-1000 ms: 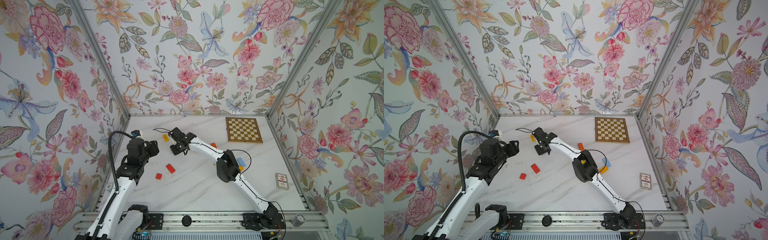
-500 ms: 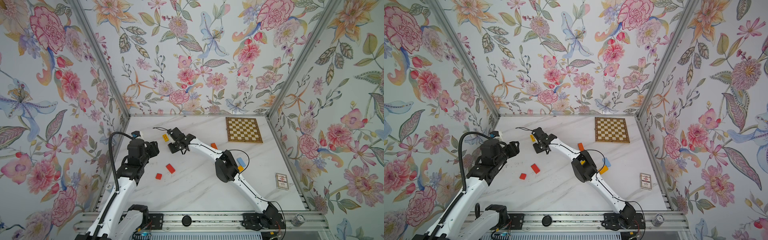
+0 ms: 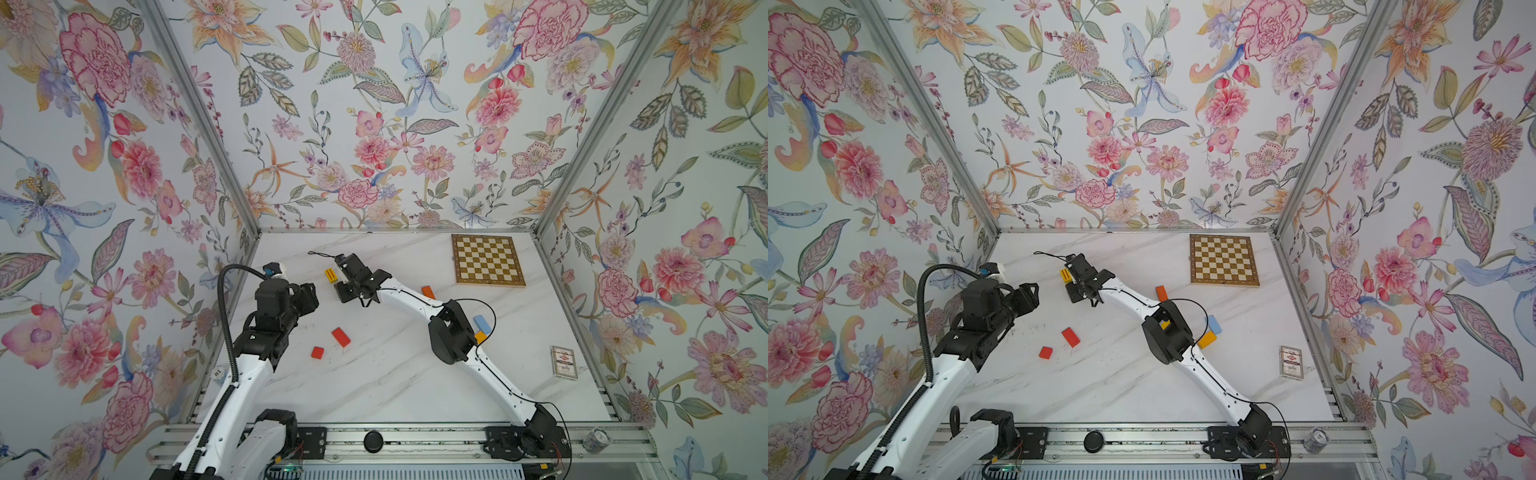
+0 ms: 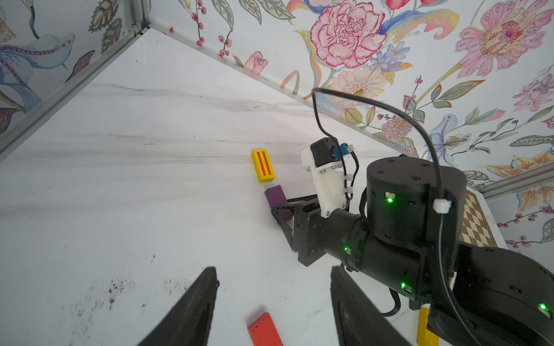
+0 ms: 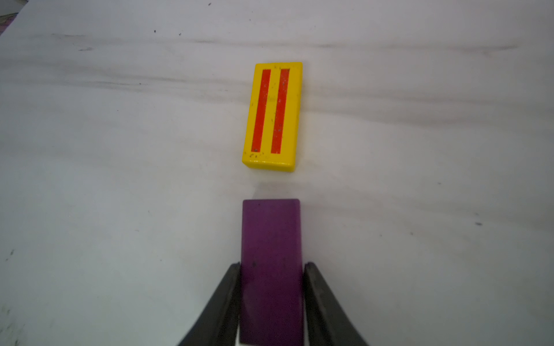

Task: Assemble the letter v with building blocks
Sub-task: Assemble the building block at the center of the board.

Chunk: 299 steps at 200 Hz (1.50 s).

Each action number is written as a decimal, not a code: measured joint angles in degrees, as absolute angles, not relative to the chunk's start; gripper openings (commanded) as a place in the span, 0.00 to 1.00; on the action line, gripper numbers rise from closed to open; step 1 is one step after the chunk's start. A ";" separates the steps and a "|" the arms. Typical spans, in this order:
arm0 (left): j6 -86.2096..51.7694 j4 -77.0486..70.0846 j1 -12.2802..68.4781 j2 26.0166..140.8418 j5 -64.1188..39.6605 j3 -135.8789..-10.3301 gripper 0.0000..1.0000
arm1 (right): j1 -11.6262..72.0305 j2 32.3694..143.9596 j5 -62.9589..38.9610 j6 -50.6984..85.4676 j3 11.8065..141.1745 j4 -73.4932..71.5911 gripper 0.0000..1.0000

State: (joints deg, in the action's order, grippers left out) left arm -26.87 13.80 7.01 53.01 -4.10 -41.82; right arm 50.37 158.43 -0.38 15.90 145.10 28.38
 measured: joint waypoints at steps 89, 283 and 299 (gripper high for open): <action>-27.05 13.67 7.01 53.01 -4.25 -41.10 0.63 | 50.17 158.71 -0.38 17.02 145.10 25.15 0.42; -29.82 17.19 7.01 67.68 -7.33 -47.79 0.51 | 46.26 135.46 -10.63 16.73 129.51 28.91 0.12; -29.63 17.63 7.01 69.84 -7.51 -49.01 0.49 | 46.54 135.11 -11.77 17.10 125.80 29.45 0.05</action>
